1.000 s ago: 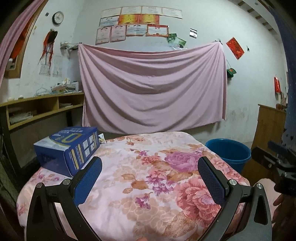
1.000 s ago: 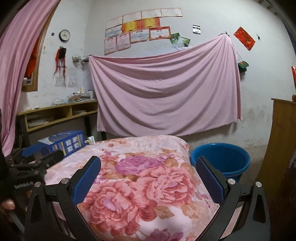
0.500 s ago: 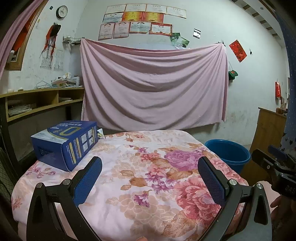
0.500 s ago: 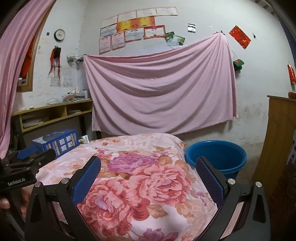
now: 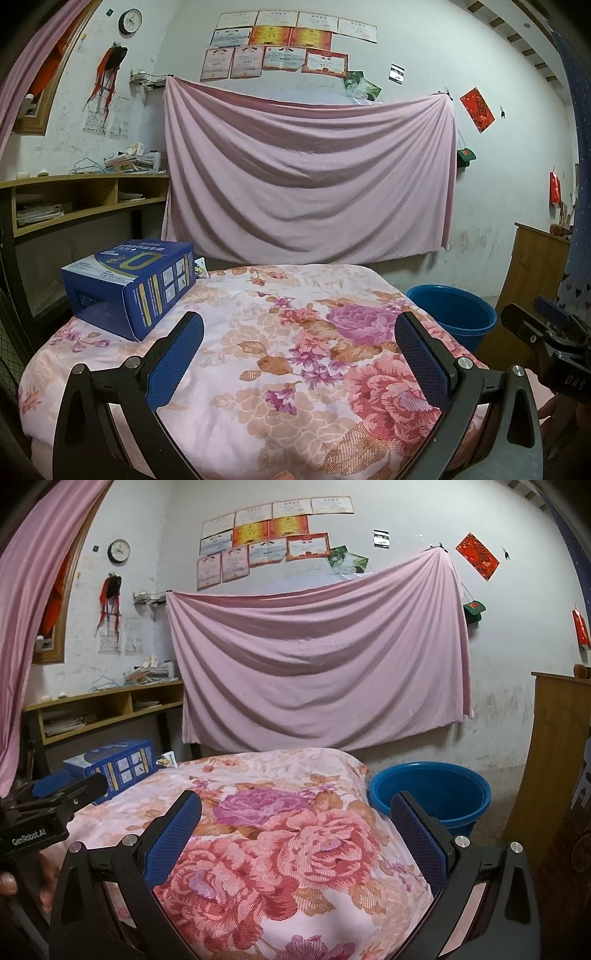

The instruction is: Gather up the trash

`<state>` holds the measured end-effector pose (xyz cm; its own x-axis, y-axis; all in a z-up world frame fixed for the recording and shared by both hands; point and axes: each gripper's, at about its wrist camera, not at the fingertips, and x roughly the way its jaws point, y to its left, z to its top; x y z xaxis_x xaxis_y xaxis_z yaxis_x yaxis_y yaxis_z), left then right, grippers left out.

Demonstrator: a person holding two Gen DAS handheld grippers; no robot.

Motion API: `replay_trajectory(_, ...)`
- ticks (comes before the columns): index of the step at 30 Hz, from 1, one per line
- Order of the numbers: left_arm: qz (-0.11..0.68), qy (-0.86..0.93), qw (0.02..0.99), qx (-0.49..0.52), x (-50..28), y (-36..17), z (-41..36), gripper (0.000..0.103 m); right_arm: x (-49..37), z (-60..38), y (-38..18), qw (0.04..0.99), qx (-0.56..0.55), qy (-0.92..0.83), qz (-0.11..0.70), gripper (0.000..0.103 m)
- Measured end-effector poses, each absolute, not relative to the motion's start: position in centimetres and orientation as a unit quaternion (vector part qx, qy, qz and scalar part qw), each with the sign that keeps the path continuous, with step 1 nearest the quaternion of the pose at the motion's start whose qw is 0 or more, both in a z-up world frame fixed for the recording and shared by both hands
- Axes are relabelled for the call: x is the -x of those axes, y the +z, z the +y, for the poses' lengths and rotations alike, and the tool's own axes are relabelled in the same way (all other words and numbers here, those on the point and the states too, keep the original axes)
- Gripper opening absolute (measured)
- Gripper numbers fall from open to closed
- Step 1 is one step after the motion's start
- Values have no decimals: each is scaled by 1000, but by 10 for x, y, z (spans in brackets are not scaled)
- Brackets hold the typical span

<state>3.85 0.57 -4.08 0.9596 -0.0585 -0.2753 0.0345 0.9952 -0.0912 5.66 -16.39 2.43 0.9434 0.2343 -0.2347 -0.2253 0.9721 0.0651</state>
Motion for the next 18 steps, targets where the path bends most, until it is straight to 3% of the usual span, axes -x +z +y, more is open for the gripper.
replay_trajectory(18,137,-23,989,43,-37,-39,5,101,-57,-162,25,986,-17,114,117,103)
